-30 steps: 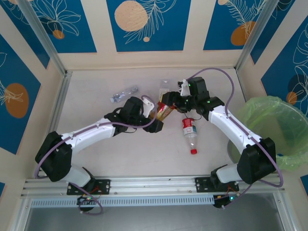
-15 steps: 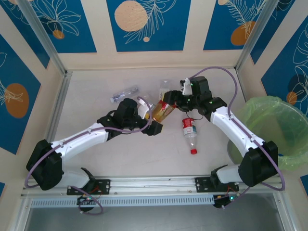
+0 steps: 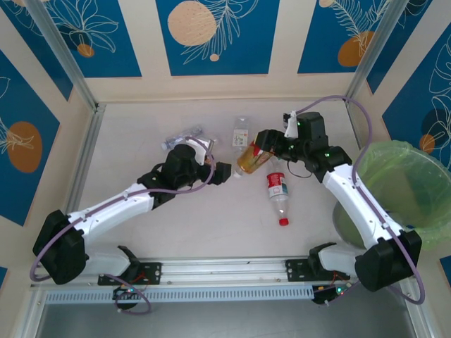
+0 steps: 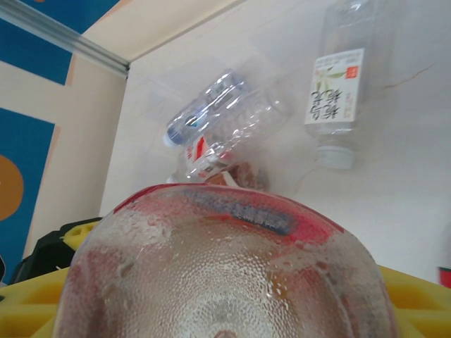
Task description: Put the plastic bottles in the bin
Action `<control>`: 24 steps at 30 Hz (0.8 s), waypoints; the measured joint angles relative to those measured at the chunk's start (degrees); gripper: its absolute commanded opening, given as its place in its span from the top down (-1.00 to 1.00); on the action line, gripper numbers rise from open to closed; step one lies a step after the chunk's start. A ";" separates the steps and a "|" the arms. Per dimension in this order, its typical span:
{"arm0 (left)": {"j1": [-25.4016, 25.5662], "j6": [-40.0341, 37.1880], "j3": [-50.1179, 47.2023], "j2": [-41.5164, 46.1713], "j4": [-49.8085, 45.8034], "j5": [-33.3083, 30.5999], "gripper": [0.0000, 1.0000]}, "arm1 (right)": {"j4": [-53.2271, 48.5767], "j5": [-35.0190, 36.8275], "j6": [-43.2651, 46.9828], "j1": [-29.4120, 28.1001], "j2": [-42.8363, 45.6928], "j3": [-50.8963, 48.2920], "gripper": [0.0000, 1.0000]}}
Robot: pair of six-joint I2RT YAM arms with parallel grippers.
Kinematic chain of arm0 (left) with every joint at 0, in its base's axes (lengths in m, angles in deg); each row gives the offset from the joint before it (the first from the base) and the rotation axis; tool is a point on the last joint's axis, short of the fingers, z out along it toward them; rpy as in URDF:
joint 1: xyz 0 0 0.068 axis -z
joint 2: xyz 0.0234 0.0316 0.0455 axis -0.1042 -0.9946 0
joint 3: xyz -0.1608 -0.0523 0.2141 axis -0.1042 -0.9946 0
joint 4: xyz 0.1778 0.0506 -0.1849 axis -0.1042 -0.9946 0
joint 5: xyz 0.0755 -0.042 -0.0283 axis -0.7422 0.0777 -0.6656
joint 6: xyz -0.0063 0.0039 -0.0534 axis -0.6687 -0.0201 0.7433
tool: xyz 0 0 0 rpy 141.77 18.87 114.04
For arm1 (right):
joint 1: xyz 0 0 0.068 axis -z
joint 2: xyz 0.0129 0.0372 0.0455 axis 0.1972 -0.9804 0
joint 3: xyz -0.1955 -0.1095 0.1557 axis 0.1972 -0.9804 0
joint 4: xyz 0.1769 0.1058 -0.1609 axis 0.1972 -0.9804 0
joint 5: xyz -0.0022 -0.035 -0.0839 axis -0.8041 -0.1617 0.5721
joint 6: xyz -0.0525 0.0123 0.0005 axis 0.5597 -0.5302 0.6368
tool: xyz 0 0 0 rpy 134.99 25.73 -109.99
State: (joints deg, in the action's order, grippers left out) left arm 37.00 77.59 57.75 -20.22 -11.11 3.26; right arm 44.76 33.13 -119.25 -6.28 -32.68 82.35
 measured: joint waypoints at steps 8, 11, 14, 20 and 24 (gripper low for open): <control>-0.22 3.87 -3.13 -0.48 3.65 -8.39 -0.99 | -4.46 3.06 4.57 4.35 5.55 3.54 -0.02; -0.22 4.44 -4.04 -0.55 4.98 -10.27 -0.99 | -6.03 4.50 6.25 6.14 8.57 4.55 -0.02; -0.22 4.50 -5.44 -0.52 8.85 -11.04 -0.99 | -7.28 5.51 7.63 8.24 11.93 4.81 -0.02; -0.22 3.91 -7.52 -0.52 15.89 -9.94 -0.99 | -11.13 8.74 11.54 12.72 17.22 8.00 -0.01; -0.22 1.99 -7.61 -0.52 18.62 -8.61 -0.99 | -13.03 11.89 14.40 15.69 20.92 10.75 0.00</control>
State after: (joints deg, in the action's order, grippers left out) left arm 36.78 79.57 50.14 -20.74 7.52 -5.36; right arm 31.74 45.02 -104.85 9.42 -11.76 93.10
